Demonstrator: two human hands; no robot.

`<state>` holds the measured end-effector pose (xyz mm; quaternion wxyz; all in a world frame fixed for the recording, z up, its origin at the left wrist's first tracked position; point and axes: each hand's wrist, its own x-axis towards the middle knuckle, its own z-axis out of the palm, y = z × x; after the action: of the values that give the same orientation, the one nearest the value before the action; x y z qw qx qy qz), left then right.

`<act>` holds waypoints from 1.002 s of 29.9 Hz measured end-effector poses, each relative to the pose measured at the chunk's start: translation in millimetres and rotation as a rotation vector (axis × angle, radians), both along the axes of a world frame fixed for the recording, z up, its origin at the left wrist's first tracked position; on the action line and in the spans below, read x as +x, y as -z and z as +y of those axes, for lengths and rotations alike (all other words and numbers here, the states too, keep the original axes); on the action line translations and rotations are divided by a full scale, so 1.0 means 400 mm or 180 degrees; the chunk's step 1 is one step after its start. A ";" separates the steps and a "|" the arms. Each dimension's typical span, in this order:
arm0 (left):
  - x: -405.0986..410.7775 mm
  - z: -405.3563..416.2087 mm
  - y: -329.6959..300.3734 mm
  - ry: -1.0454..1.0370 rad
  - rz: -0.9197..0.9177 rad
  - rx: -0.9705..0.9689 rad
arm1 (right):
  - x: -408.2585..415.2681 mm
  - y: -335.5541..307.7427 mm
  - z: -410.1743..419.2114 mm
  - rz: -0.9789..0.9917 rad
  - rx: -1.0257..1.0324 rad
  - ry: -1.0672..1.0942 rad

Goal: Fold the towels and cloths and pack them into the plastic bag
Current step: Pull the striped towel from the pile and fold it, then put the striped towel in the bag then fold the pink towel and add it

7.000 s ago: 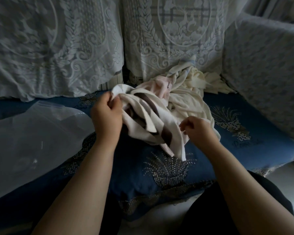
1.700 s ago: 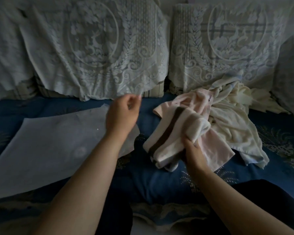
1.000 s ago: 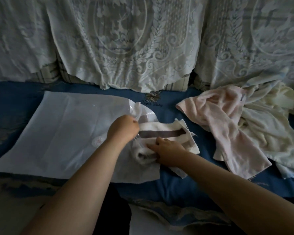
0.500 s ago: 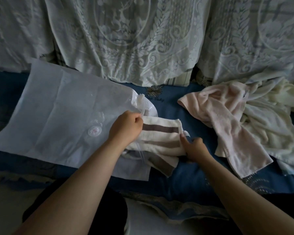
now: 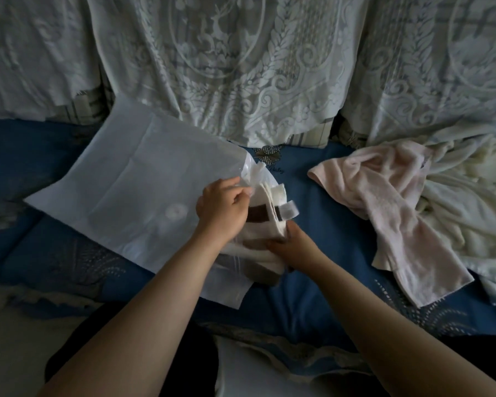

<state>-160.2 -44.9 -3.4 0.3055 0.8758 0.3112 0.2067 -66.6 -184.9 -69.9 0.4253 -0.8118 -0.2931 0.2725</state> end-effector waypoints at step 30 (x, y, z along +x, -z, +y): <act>0.177 -0.134 -0.034 0.0243 -0.1114 0.1414 | 0.281 -0.007 -0.343 -0.2170 -0.2914 0.0350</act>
<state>-89.2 -98.4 10.4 0.1627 0.8834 0.1677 0.4062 45.7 -322.0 -66.9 -0.0745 -0.9693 -0.2232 0.0720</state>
